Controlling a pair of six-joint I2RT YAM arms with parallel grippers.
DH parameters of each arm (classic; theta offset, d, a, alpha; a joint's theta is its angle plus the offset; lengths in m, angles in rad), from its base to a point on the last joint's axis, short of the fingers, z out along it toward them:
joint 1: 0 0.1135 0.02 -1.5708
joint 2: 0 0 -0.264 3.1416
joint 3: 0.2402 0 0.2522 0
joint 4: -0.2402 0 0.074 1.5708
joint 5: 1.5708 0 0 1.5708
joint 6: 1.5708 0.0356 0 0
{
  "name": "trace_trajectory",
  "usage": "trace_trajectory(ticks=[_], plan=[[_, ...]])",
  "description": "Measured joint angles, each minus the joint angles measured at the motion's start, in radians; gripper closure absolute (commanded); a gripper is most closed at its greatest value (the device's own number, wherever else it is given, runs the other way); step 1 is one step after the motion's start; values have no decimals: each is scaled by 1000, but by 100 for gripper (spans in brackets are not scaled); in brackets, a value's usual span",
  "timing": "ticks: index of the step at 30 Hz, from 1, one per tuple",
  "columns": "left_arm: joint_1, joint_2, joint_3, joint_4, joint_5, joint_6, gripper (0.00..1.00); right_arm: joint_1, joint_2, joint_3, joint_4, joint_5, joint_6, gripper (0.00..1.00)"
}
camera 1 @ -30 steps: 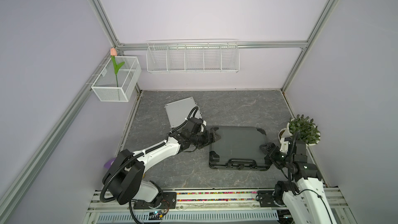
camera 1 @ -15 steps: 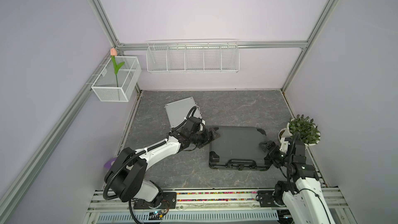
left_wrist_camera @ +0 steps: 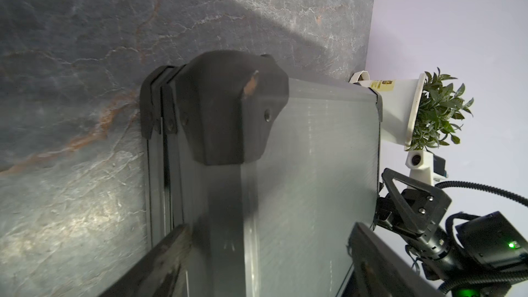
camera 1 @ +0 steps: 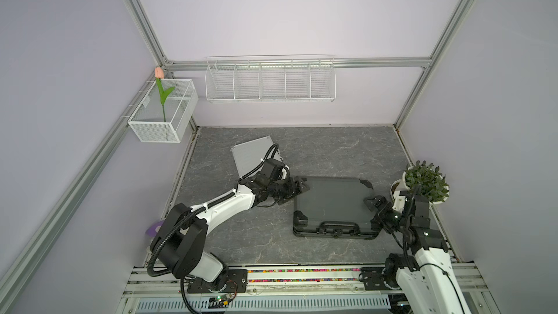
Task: Open the poker set cases
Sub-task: Open the case lid on the poker set case.
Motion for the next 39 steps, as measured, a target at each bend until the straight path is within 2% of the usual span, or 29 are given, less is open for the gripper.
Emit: trace_trajectory(ticks=[7, 13, 18, 22, 28, 31, 35, 39], plan=[[-3, -94, 123, -150, -65, 211, 11, 10, 34, 106, -93, 19, -76, 4], [-3, -215, 165, -182, -158, 402, 12, 15, 34, 134, -110, 27, -97, 5], [-3, -272, 105, -195, -194, 584, 13, 15, 30, 134, -141, 33, -99, 6], [-20, -406, -27, -173, -219, 811, 12, 17, 19, 133, -175, 41, -106, 5], [-134, -604, -159, -154, -286, 1162, 12, 20, -3, 129, -229, 69, -112, 5], [-204, -628, -163, -177, -343, 1321, 11, 21, -9, 128, -242, 74, -108, 5], [-357, -645, -163, -245, -417, 1533, 11, 24, -20, 119, -247, 75, -97, 5], [-447, -637, -163, -274, -486, 1682, 11, 26, -47, 83, -248, 75, -79, 5]])
